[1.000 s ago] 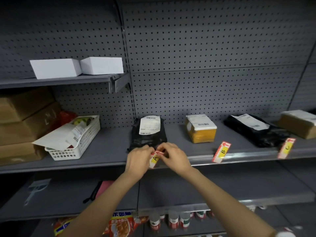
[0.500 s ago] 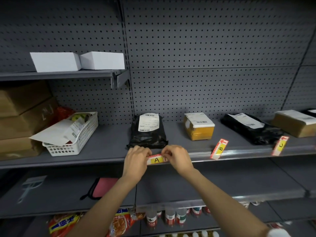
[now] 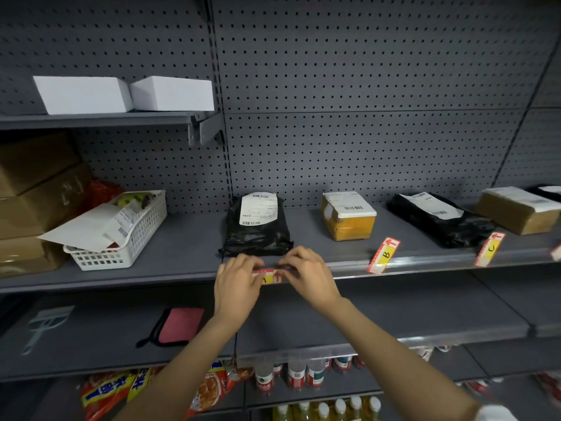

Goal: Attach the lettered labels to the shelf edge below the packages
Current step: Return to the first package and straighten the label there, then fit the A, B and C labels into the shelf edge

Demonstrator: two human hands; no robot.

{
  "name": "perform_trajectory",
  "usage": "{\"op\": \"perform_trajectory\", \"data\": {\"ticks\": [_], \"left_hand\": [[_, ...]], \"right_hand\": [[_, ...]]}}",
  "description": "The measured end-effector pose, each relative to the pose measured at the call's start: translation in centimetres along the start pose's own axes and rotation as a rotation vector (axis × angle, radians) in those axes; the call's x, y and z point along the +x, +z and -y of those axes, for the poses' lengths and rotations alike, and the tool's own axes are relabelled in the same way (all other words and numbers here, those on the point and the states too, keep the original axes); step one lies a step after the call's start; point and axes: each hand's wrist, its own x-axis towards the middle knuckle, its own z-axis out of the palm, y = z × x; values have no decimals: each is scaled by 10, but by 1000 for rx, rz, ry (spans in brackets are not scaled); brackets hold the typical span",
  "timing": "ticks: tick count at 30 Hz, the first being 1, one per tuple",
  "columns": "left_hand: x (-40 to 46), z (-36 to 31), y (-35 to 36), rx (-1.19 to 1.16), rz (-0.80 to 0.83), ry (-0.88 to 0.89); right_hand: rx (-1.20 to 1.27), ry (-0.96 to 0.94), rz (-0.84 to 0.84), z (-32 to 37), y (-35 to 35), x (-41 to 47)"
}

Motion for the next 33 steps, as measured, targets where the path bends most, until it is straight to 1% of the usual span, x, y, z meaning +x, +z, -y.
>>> {"op": "perform_trajectory", "data": {"ticks": [3,7,13,16,18,20,27,33], "left_hand": [[15,-27,5,-107,8,4],[24,-65,24,-205,53,56],[26,-121,65,-286,99,78],[28,-149,84,-298,93,59],[27,-164,94,-297,81,44],[27,-175,103,-284,67,29],[24,-192,118,-217,-14,-64],[12,-191,114,-207,-33,-140]], "right_hand": [[-50,56,-51,-8,-18,-2],[-152,96,-101,-34,-52,-9],[-254,237,-129,-93,-98,-23],[-291,265,-96,-124,-111,-33],[-260,245,-43,-142,-118,-37],[-169,216,-7,-155,-124,-37],[41,204,7,-185,-135,-32],[218,190,25,-188,-124,-38]]}}
